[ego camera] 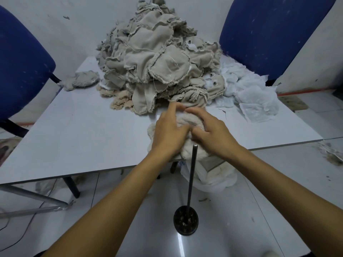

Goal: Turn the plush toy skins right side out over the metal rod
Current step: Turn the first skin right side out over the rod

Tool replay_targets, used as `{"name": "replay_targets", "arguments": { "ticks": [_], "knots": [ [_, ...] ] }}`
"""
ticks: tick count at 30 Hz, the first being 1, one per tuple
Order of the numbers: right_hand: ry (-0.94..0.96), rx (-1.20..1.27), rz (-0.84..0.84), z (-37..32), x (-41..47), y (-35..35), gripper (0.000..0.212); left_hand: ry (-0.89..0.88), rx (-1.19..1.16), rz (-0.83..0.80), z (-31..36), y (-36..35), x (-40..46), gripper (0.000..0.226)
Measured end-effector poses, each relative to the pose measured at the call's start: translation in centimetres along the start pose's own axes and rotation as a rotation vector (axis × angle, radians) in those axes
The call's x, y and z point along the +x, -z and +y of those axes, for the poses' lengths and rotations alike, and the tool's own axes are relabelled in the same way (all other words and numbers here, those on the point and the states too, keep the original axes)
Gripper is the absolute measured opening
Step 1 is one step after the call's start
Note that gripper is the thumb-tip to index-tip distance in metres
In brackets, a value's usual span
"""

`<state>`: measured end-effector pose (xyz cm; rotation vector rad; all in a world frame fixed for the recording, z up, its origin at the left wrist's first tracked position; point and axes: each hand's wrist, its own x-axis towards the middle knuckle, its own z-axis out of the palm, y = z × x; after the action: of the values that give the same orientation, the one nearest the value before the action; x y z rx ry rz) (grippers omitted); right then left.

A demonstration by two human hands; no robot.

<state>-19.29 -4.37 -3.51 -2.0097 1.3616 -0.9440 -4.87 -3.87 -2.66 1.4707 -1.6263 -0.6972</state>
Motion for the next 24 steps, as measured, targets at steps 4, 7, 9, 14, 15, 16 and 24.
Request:
{"name": "replay_targets", "arguments": {
  "ticks": [4, 7, 9, 14, 15, 16, 24],
  "knots": [
    [0.037, 0.368, 0.05, -1.8, 0.3, -0.6, 0.043, -0.064, 0.057, 0.136, 0.2, 0.3, -0.6, 0.037],
    [-0.067, 0.583, 0.147, -2.2, 0.5, 0.2, 0.041, 0.108, -0.313, -0.294, 0.2, 1.9, 0.0, 0.036],
    [-0.121, 0.724, 0.132, -2.3, 0.5, 0.5, 0.043, 0.132, -0.469, -0.499, -0.3, 2.8, 0.2, 0.042],
    [-0.138, 0.825, 0.042, -2.3, 0.3, 0.8, 0.037, 0.069, -0.408, -0.363, -1.0, 3.3, 0.0, 0.042],
    [-0.124, 0.825, 0.021, -2.3, 0.3, 1.1, 0.034, 0.093, -0.471, -0.34, -1.1, 3.5, 0.1, 0.032],
    [-0.117, 0.82, 0.004, -2.4, 0.4, 1.2, 0.033, 0.109, -0.507, -0.327, -1.0, 3.7, 0.2, 0.027],
    [-0.029, 0.748, 0.018, -3.1, 0.0, 0.8, 0.031, 0.119, -0.484, -0.216, 0.3, 2.9, 0.2, 0.049]
  ]
}}
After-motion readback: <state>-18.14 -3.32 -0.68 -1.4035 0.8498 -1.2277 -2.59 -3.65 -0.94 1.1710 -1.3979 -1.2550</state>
